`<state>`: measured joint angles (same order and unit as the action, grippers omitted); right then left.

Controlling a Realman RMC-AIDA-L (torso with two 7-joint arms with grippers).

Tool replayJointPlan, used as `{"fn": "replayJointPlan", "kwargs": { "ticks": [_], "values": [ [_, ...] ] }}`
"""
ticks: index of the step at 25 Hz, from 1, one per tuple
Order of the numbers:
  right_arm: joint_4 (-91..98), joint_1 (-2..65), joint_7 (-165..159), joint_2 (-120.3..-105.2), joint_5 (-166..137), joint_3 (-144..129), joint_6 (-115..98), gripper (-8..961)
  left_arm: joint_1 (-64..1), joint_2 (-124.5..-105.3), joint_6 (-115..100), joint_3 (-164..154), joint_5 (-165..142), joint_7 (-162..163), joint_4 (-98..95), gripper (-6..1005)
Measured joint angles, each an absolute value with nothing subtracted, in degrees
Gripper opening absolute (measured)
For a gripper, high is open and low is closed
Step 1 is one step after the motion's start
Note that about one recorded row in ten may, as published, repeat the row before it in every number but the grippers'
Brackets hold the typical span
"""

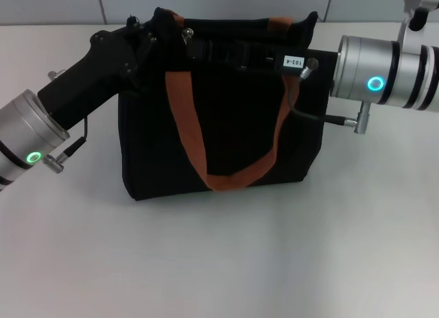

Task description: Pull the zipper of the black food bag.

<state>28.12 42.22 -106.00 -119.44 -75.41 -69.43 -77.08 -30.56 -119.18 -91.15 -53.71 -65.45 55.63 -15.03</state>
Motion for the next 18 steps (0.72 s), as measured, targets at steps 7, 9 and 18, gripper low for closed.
{"fn": "replayJointPlan", "kwargs": {
  "ticks": [7, 9, 18],
  "values": [
    [28.20, 40.93, -106.00, -119.35, -75.38, -69.35, -77.35, -2, -29.35, -119.14, -91.05, -53.69, -63.33, 55.63, -15.01, 25],
    [28.20, 40.92, -105.99, -119.35, -75.38, -69.44, -77.35, -2, -29.29, -119.11, -91.13, -53.71, -63.13, 55.63, -15.01, 25],
    [28.18, 40.92, -105.25, -119.48, -74.88, -69.21, -76.89, 0, -29.26, -119.12, -91.24, -54.18, -63.04, 55.63, -14.96, 25]
  ]
}}
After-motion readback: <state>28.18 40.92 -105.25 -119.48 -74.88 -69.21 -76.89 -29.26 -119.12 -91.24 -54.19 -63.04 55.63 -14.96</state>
